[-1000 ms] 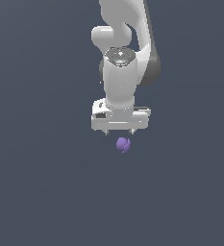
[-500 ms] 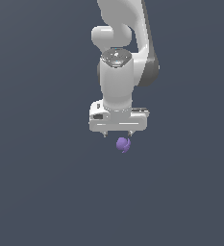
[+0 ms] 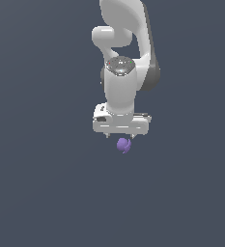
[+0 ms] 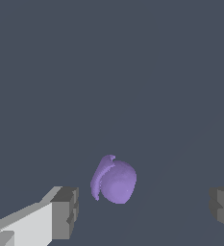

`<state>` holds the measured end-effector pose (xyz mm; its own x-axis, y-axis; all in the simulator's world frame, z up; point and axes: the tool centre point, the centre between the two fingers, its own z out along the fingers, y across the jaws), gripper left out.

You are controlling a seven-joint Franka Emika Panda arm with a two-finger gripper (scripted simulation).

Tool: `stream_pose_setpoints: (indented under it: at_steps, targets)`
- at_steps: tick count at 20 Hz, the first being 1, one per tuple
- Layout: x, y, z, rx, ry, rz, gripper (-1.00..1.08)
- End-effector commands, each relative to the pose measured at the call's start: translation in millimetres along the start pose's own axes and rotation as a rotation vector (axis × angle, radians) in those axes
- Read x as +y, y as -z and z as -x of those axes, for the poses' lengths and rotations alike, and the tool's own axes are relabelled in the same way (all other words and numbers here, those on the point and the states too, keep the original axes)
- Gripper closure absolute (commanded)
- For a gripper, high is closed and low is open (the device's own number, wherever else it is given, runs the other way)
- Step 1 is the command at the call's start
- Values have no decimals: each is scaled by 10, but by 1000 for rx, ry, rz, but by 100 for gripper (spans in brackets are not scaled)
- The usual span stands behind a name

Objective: Pick up the object and move it to a goal position.

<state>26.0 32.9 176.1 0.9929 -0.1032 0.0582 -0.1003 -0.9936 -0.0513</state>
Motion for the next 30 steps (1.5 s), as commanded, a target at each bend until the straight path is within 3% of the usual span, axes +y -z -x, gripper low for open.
stream_pose_setpoints:
  at_steps: [1,17,30]
  targets:
    - [-26,-85,37,-6,-40,3,-92]
    - [-176,-718,361,-42,-365,49,-92]
    - [-199,-852,440,-46,-434,63,-92]
